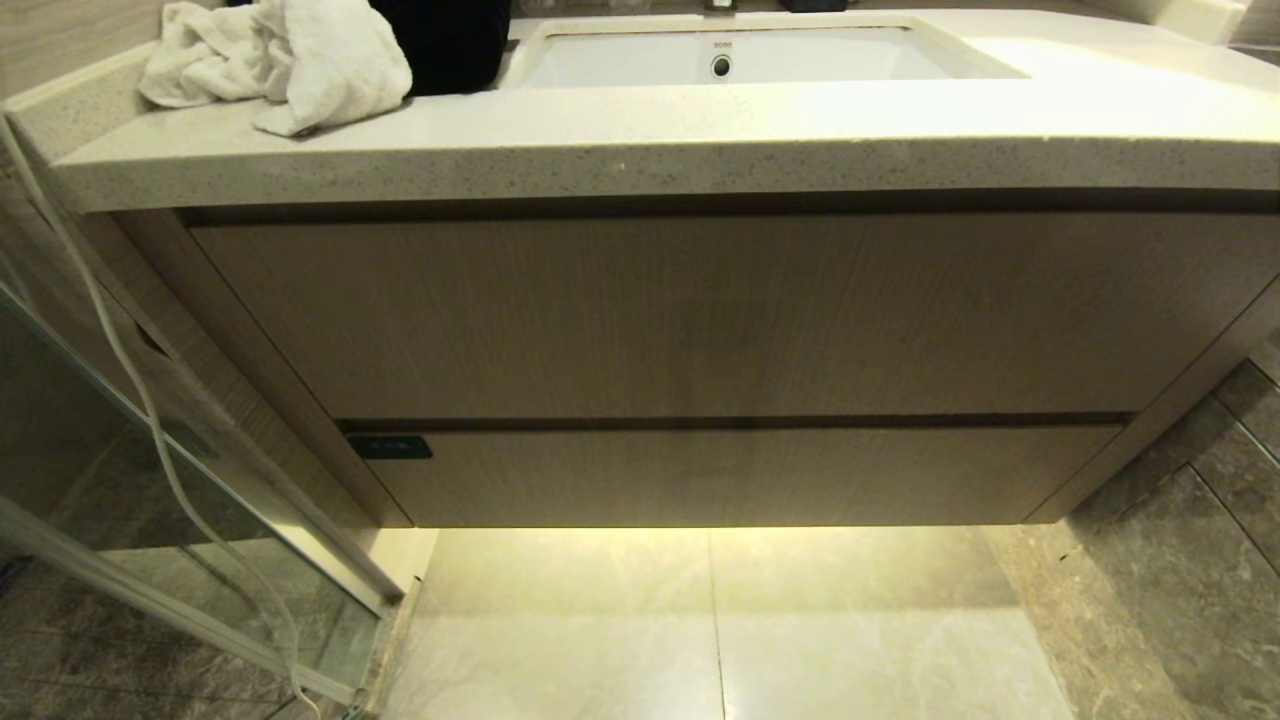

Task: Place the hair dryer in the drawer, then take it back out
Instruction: Pull open the drawer

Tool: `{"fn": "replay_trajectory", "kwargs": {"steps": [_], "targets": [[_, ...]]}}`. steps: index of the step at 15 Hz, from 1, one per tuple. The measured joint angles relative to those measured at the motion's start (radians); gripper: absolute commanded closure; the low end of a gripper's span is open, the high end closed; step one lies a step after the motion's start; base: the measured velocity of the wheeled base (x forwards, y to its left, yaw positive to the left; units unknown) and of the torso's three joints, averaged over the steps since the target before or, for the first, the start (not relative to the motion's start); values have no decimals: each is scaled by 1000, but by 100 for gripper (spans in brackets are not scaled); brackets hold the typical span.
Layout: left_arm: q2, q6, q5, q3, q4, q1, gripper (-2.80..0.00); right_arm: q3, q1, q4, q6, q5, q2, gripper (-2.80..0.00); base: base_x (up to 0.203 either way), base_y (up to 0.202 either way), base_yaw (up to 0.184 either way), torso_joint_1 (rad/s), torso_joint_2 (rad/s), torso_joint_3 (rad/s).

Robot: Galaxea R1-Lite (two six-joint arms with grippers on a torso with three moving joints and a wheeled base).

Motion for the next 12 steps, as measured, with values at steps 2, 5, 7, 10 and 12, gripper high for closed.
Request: {"fn": "replay_trajectory", "kwargs": {"steps": [2,5,7,10,12], "targets": [[0,0,0,0,0,0,0,0,1,0,1,0,0,0,0,0,0,0,0,0],[0,0,0,0,0,0,0,0,1,-1,1,0,0,0,0,0,0,0,0,0],[0,0,0,0,0,0,0,0,1,0,0,0,0,0,0,0,0,0,0,0],[0,8,0,0,-1,0,0,0,1,-1,6,0,0,0,0,0,0,0,0,0],[0,9,-1,0,0,0,0,0,1,-1,15,0,0,0,0,0,0,0,0,0]]}}
